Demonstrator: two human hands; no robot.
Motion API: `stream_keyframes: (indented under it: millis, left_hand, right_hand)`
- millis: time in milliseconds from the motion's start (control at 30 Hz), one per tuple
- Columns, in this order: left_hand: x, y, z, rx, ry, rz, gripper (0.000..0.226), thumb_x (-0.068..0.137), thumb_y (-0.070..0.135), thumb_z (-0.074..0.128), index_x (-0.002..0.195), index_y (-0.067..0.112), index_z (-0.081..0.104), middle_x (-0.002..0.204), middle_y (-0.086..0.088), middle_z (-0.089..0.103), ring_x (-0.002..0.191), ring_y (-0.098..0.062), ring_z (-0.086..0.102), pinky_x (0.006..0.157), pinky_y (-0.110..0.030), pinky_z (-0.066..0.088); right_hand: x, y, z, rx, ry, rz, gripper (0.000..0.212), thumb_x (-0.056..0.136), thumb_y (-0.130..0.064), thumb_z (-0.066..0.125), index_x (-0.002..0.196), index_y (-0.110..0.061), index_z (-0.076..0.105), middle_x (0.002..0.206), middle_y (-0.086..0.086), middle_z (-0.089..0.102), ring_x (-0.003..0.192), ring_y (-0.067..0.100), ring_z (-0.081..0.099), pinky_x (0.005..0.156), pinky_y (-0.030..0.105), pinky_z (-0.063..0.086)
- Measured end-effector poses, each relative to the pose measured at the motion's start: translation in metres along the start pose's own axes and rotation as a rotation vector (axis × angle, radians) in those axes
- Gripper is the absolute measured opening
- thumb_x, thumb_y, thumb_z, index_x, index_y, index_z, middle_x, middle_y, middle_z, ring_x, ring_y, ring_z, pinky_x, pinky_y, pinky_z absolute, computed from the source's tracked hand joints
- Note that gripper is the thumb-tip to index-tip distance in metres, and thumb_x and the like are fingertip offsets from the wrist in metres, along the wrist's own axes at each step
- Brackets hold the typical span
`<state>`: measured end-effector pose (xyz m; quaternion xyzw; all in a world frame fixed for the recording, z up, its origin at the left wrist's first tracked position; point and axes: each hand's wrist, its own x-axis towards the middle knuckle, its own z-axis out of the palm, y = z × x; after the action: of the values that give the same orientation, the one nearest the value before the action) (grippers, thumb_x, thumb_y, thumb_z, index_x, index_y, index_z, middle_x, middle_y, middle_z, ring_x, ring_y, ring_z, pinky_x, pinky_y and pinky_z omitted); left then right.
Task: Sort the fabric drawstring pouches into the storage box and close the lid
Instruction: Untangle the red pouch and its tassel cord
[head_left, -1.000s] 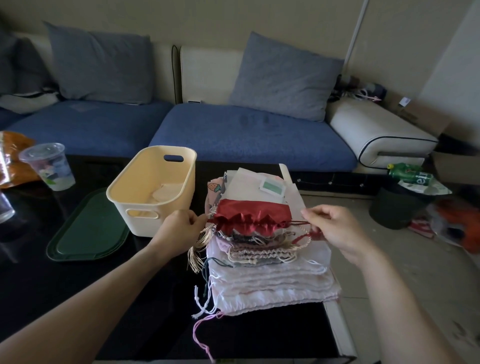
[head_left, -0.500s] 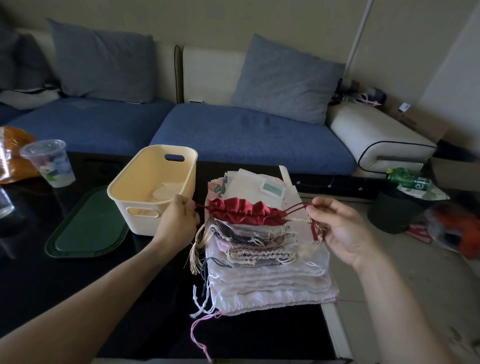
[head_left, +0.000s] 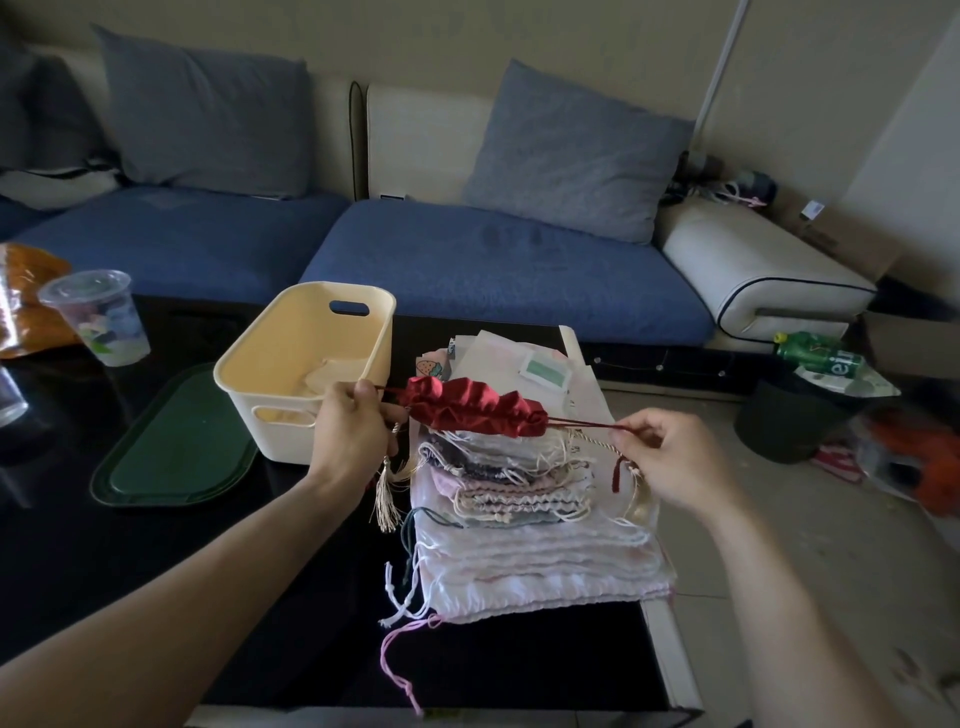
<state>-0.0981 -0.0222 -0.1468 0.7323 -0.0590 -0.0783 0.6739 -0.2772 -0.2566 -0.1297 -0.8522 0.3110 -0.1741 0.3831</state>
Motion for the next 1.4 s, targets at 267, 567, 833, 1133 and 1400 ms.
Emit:
stream_keyframes:
  millis: [267, 567, 833, 1133, 1400]
  left_hand:
    - [-0.007, 0.000, -0.001, 0.260, -0.082, 0.178, 0.019, 0.097, 0.030, 0.057, 0.108, 0.015, 0.052, 0.088, -0.003, 0.067, 0.071, -0.018, 0.064, 0.058, -0.027, 0.049]
    - [-0.047, -0.002, 0.020, 0.983, -0.567, 0.489, 0.079, 0.070, 0.080, 0.063, 0.136, 0.045, 0.038, 0.117, 0.000, 0.029, 0.092, -0.020, 0.059, 0.089, -0.034, 0.055]
    - [-0.049, -0.028, 0.038, 0.956, -0.520, 0.503, 0.032, 0.090, 0.043, 0.067, 0.110, 0.019, 0.072, 0.107, -0.001, 0.037, 0.092, -0.019, 0.051, 0.089, -0.034, 0.050]
    - [-0.039, -0.016, 0.028, 0.841, -0.467, 0.451, 0.028, 0.085, 0.032, 0.069, 0.111, 0.022, 0.070, 0.109, 0.000, 0.043, 0.093, -0.015, 0.053, 0.090, -0.024, 0.048]
    - [-0.044, -0.008, 0.030, 0.628, -0.318, 0.635, 0.031, 0.080, 0.024, 0.077, 0.103, 0.018, 0.057, 0.104, 0.001, 0.047, 0.082, -0.017, 0.053, 0.071, -0.027, 0.051]
  right_hand:
    - [-0.008, -0.004, 0.001, 0.231, -0.302, 0.199, 0.016, 0.085, -0.016, 0.077, 0.095, -0.004, 0.072, 0.078, 0.005, 0.077, 0.066, 0.014, 0.071, 0.059, 0.021, 0.053]
    - [-0.014, -0.018, 0.019, 0.528, -0.485, 0.153, 0.027, 0.088, -0.030, 0.067, 0.098, -0.007, 0.078, 0.098, 0.010, 0.077, 0.073, 0.014, 0.067, 0.062, 0.026, 0.053]
    - [-0.019, -0.018, 0.016, 0.670, -0.698, 0.103, 0.026, 0.089, -0.007, 0.065, 0.114, 0.000, 0.069, 0.090, 0.010, 0.066, 0.072, 0.017, 0.064, 0.064, 0.025, 0.056]
    - [-0.022, -0.011, 0.013, 0.409, -0.669, 0.124, 0.026, 0.088, -0.011, 0.073, 0.113, -0.007, 0.066, 0.096, 0.009, 0.071, 0.085, 0.021, 0.069, 0.076, 0.039, 0.060]
    - [-0.030, -0.023, 0.048, 0.111, -0.522, -0.075, 0.020, 0.086, -0.032, 0.078, 0.094, -0.015, 0.072, 0.082, 0.000, 0.073, 0.072, 0.010, 0.067, 0.069, 0.031, 0.054]
